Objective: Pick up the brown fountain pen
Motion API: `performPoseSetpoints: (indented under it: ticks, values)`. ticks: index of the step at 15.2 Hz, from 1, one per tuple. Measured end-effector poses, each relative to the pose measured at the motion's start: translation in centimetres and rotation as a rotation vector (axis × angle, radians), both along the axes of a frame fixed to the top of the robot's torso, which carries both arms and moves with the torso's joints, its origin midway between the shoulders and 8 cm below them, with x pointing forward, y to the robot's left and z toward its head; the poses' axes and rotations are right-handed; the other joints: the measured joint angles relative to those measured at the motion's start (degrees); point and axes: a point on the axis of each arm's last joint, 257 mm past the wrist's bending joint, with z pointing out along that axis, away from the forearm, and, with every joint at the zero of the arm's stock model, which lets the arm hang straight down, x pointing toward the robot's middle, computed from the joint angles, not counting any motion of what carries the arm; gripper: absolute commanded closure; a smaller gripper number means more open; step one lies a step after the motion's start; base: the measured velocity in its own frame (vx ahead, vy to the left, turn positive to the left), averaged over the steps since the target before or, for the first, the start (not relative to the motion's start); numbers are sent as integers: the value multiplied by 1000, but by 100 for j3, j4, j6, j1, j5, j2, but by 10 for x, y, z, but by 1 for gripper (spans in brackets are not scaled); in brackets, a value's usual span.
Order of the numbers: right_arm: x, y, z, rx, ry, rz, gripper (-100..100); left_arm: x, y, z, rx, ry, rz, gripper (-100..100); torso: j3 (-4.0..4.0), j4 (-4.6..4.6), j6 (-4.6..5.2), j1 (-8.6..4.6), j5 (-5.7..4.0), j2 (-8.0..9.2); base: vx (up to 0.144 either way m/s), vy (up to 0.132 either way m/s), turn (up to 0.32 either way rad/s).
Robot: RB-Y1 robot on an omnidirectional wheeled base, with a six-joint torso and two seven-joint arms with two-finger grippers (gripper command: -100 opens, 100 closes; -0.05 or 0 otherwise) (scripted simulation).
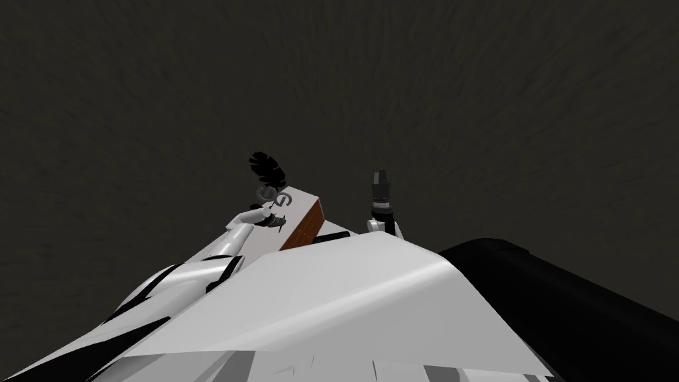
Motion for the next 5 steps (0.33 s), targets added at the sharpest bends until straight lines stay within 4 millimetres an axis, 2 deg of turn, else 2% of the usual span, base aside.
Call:
performPoseSetpoints:
  ticks: [2,5]
  values:
    - [0,0,0,0,0,0,0,0,0,0,0,0,0,100,0,0,0,1,0,1,-4,4,-35]
    - [0,0,0,0,0,0,0,7,1,13,1,-1,4,100,7,6,5,5,-2,9,-23,20,-68]
